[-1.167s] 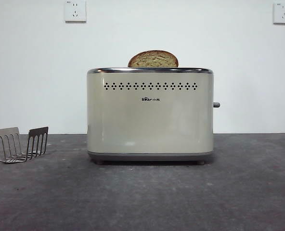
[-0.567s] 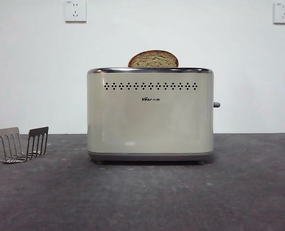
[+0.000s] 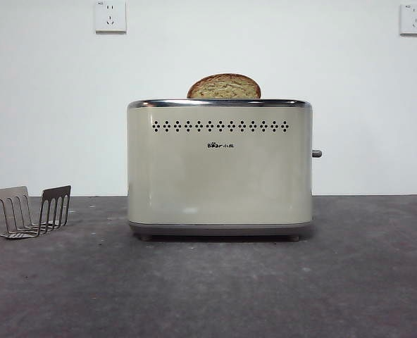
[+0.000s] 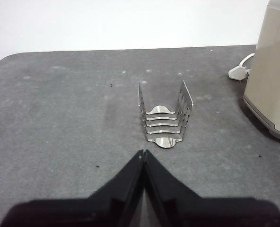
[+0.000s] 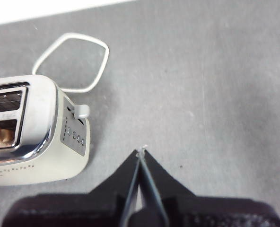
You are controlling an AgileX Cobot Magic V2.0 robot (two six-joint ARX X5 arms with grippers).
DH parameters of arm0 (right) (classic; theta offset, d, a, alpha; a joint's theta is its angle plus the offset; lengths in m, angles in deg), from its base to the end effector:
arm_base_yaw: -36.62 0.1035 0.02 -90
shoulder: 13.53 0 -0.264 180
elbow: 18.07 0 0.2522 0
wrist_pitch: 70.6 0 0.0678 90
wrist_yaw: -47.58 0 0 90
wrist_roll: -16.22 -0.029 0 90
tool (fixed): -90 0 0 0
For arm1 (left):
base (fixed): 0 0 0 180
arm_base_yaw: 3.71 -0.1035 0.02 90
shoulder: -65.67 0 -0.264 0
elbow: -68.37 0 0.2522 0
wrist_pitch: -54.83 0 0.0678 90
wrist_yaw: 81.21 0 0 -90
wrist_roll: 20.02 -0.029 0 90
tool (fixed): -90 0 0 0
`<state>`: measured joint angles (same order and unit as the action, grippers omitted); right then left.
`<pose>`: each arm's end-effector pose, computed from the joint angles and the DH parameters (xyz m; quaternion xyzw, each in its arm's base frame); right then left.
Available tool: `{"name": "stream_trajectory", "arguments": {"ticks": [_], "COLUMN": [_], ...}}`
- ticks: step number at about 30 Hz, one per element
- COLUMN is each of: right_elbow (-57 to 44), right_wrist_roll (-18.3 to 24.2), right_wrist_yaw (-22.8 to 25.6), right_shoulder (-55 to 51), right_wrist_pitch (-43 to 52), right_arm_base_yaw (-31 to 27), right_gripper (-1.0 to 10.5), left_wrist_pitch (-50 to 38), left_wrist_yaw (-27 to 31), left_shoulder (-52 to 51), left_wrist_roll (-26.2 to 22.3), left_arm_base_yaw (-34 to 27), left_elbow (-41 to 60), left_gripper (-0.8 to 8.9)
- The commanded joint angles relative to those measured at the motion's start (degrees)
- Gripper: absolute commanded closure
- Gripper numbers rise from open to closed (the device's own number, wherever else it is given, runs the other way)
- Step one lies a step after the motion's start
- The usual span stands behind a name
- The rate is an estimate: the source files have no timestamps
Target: Pick up a slice of bread from the rack,put the bread on the toaster,press the button
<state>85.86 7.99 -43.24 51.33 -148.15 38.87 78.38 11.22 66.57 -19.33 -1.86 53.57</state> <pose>0.1793 0.0075 0.4412 0.0636 0.3305 0.0016 0.9417 0.0962 -0.0019 0.1520 -0.0029 0.0840 0.0055 0.9964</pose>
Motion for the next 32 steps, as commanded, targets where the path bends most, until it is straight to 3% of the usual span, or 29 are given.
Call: {"name": "stream_trajectory", "arguments": {"ticks": [1,2,5,6,9,12,16,22,32], "right_elbow": [-14.6,-20.2,-39.9,-45.4,-62.6,-72.0,-80.8,-88.6,-89.4], "right_wrist_roll": [3.6,4.1,7.0,7.0,7.1,7.1,6.9,6.9,10.1], "right_wrist_yaw": [0.8,1.6,11.4,12.6,10.2,10.2,9.9,6.6,5.0], "right_shoulder": [-10.0,-14.0,-27.6,-31.2,-43.1,-48.7,-54.6,-61.5,-64.4], "right_wrist_pitch": [11.1,15.2,28.7,32.7,46.2,54.2,59.5,59.7,54.9], "right_arm_base_yaw": [0.1,0.0,0.0,0.0,0.0,0.0,0.0,-0.1,0.0], "right_gripper": [9.5,9.5,9.5,9.5,9.5,9.5,9.5,9.5,9.5], "left_wrist_pitch": [-0.4,-0.4,-0.4,-0.4,-0.4,-0.4,-0.4,-0.4,-0.4], "left_wrist_yaw": [0.1,0.1,0.1,0.1,0.2,0.1,0.1,0.1,0.1], "left_shoulder": [0.0,0.0,0.0,0.0,0.0,0.0,0.0,0.0,0.0], "left_wrist_roll": [0.4,0.4,0.4,0.4,0.4,0.4,0.4,0.4,0.4], "left_arm_base_yaw": [0.1,0.1,0.1,0.1,0.1,0.1,0.1,0.1,0.1], "left_elbow": [0.6,0.6,0.6,0.6,0.6,0.6,0.6,0.6,0.6], "left_gripper": [8.17,8.17,8.17,8.16,8.17,8.17,8.17,8.17,8.17]}}
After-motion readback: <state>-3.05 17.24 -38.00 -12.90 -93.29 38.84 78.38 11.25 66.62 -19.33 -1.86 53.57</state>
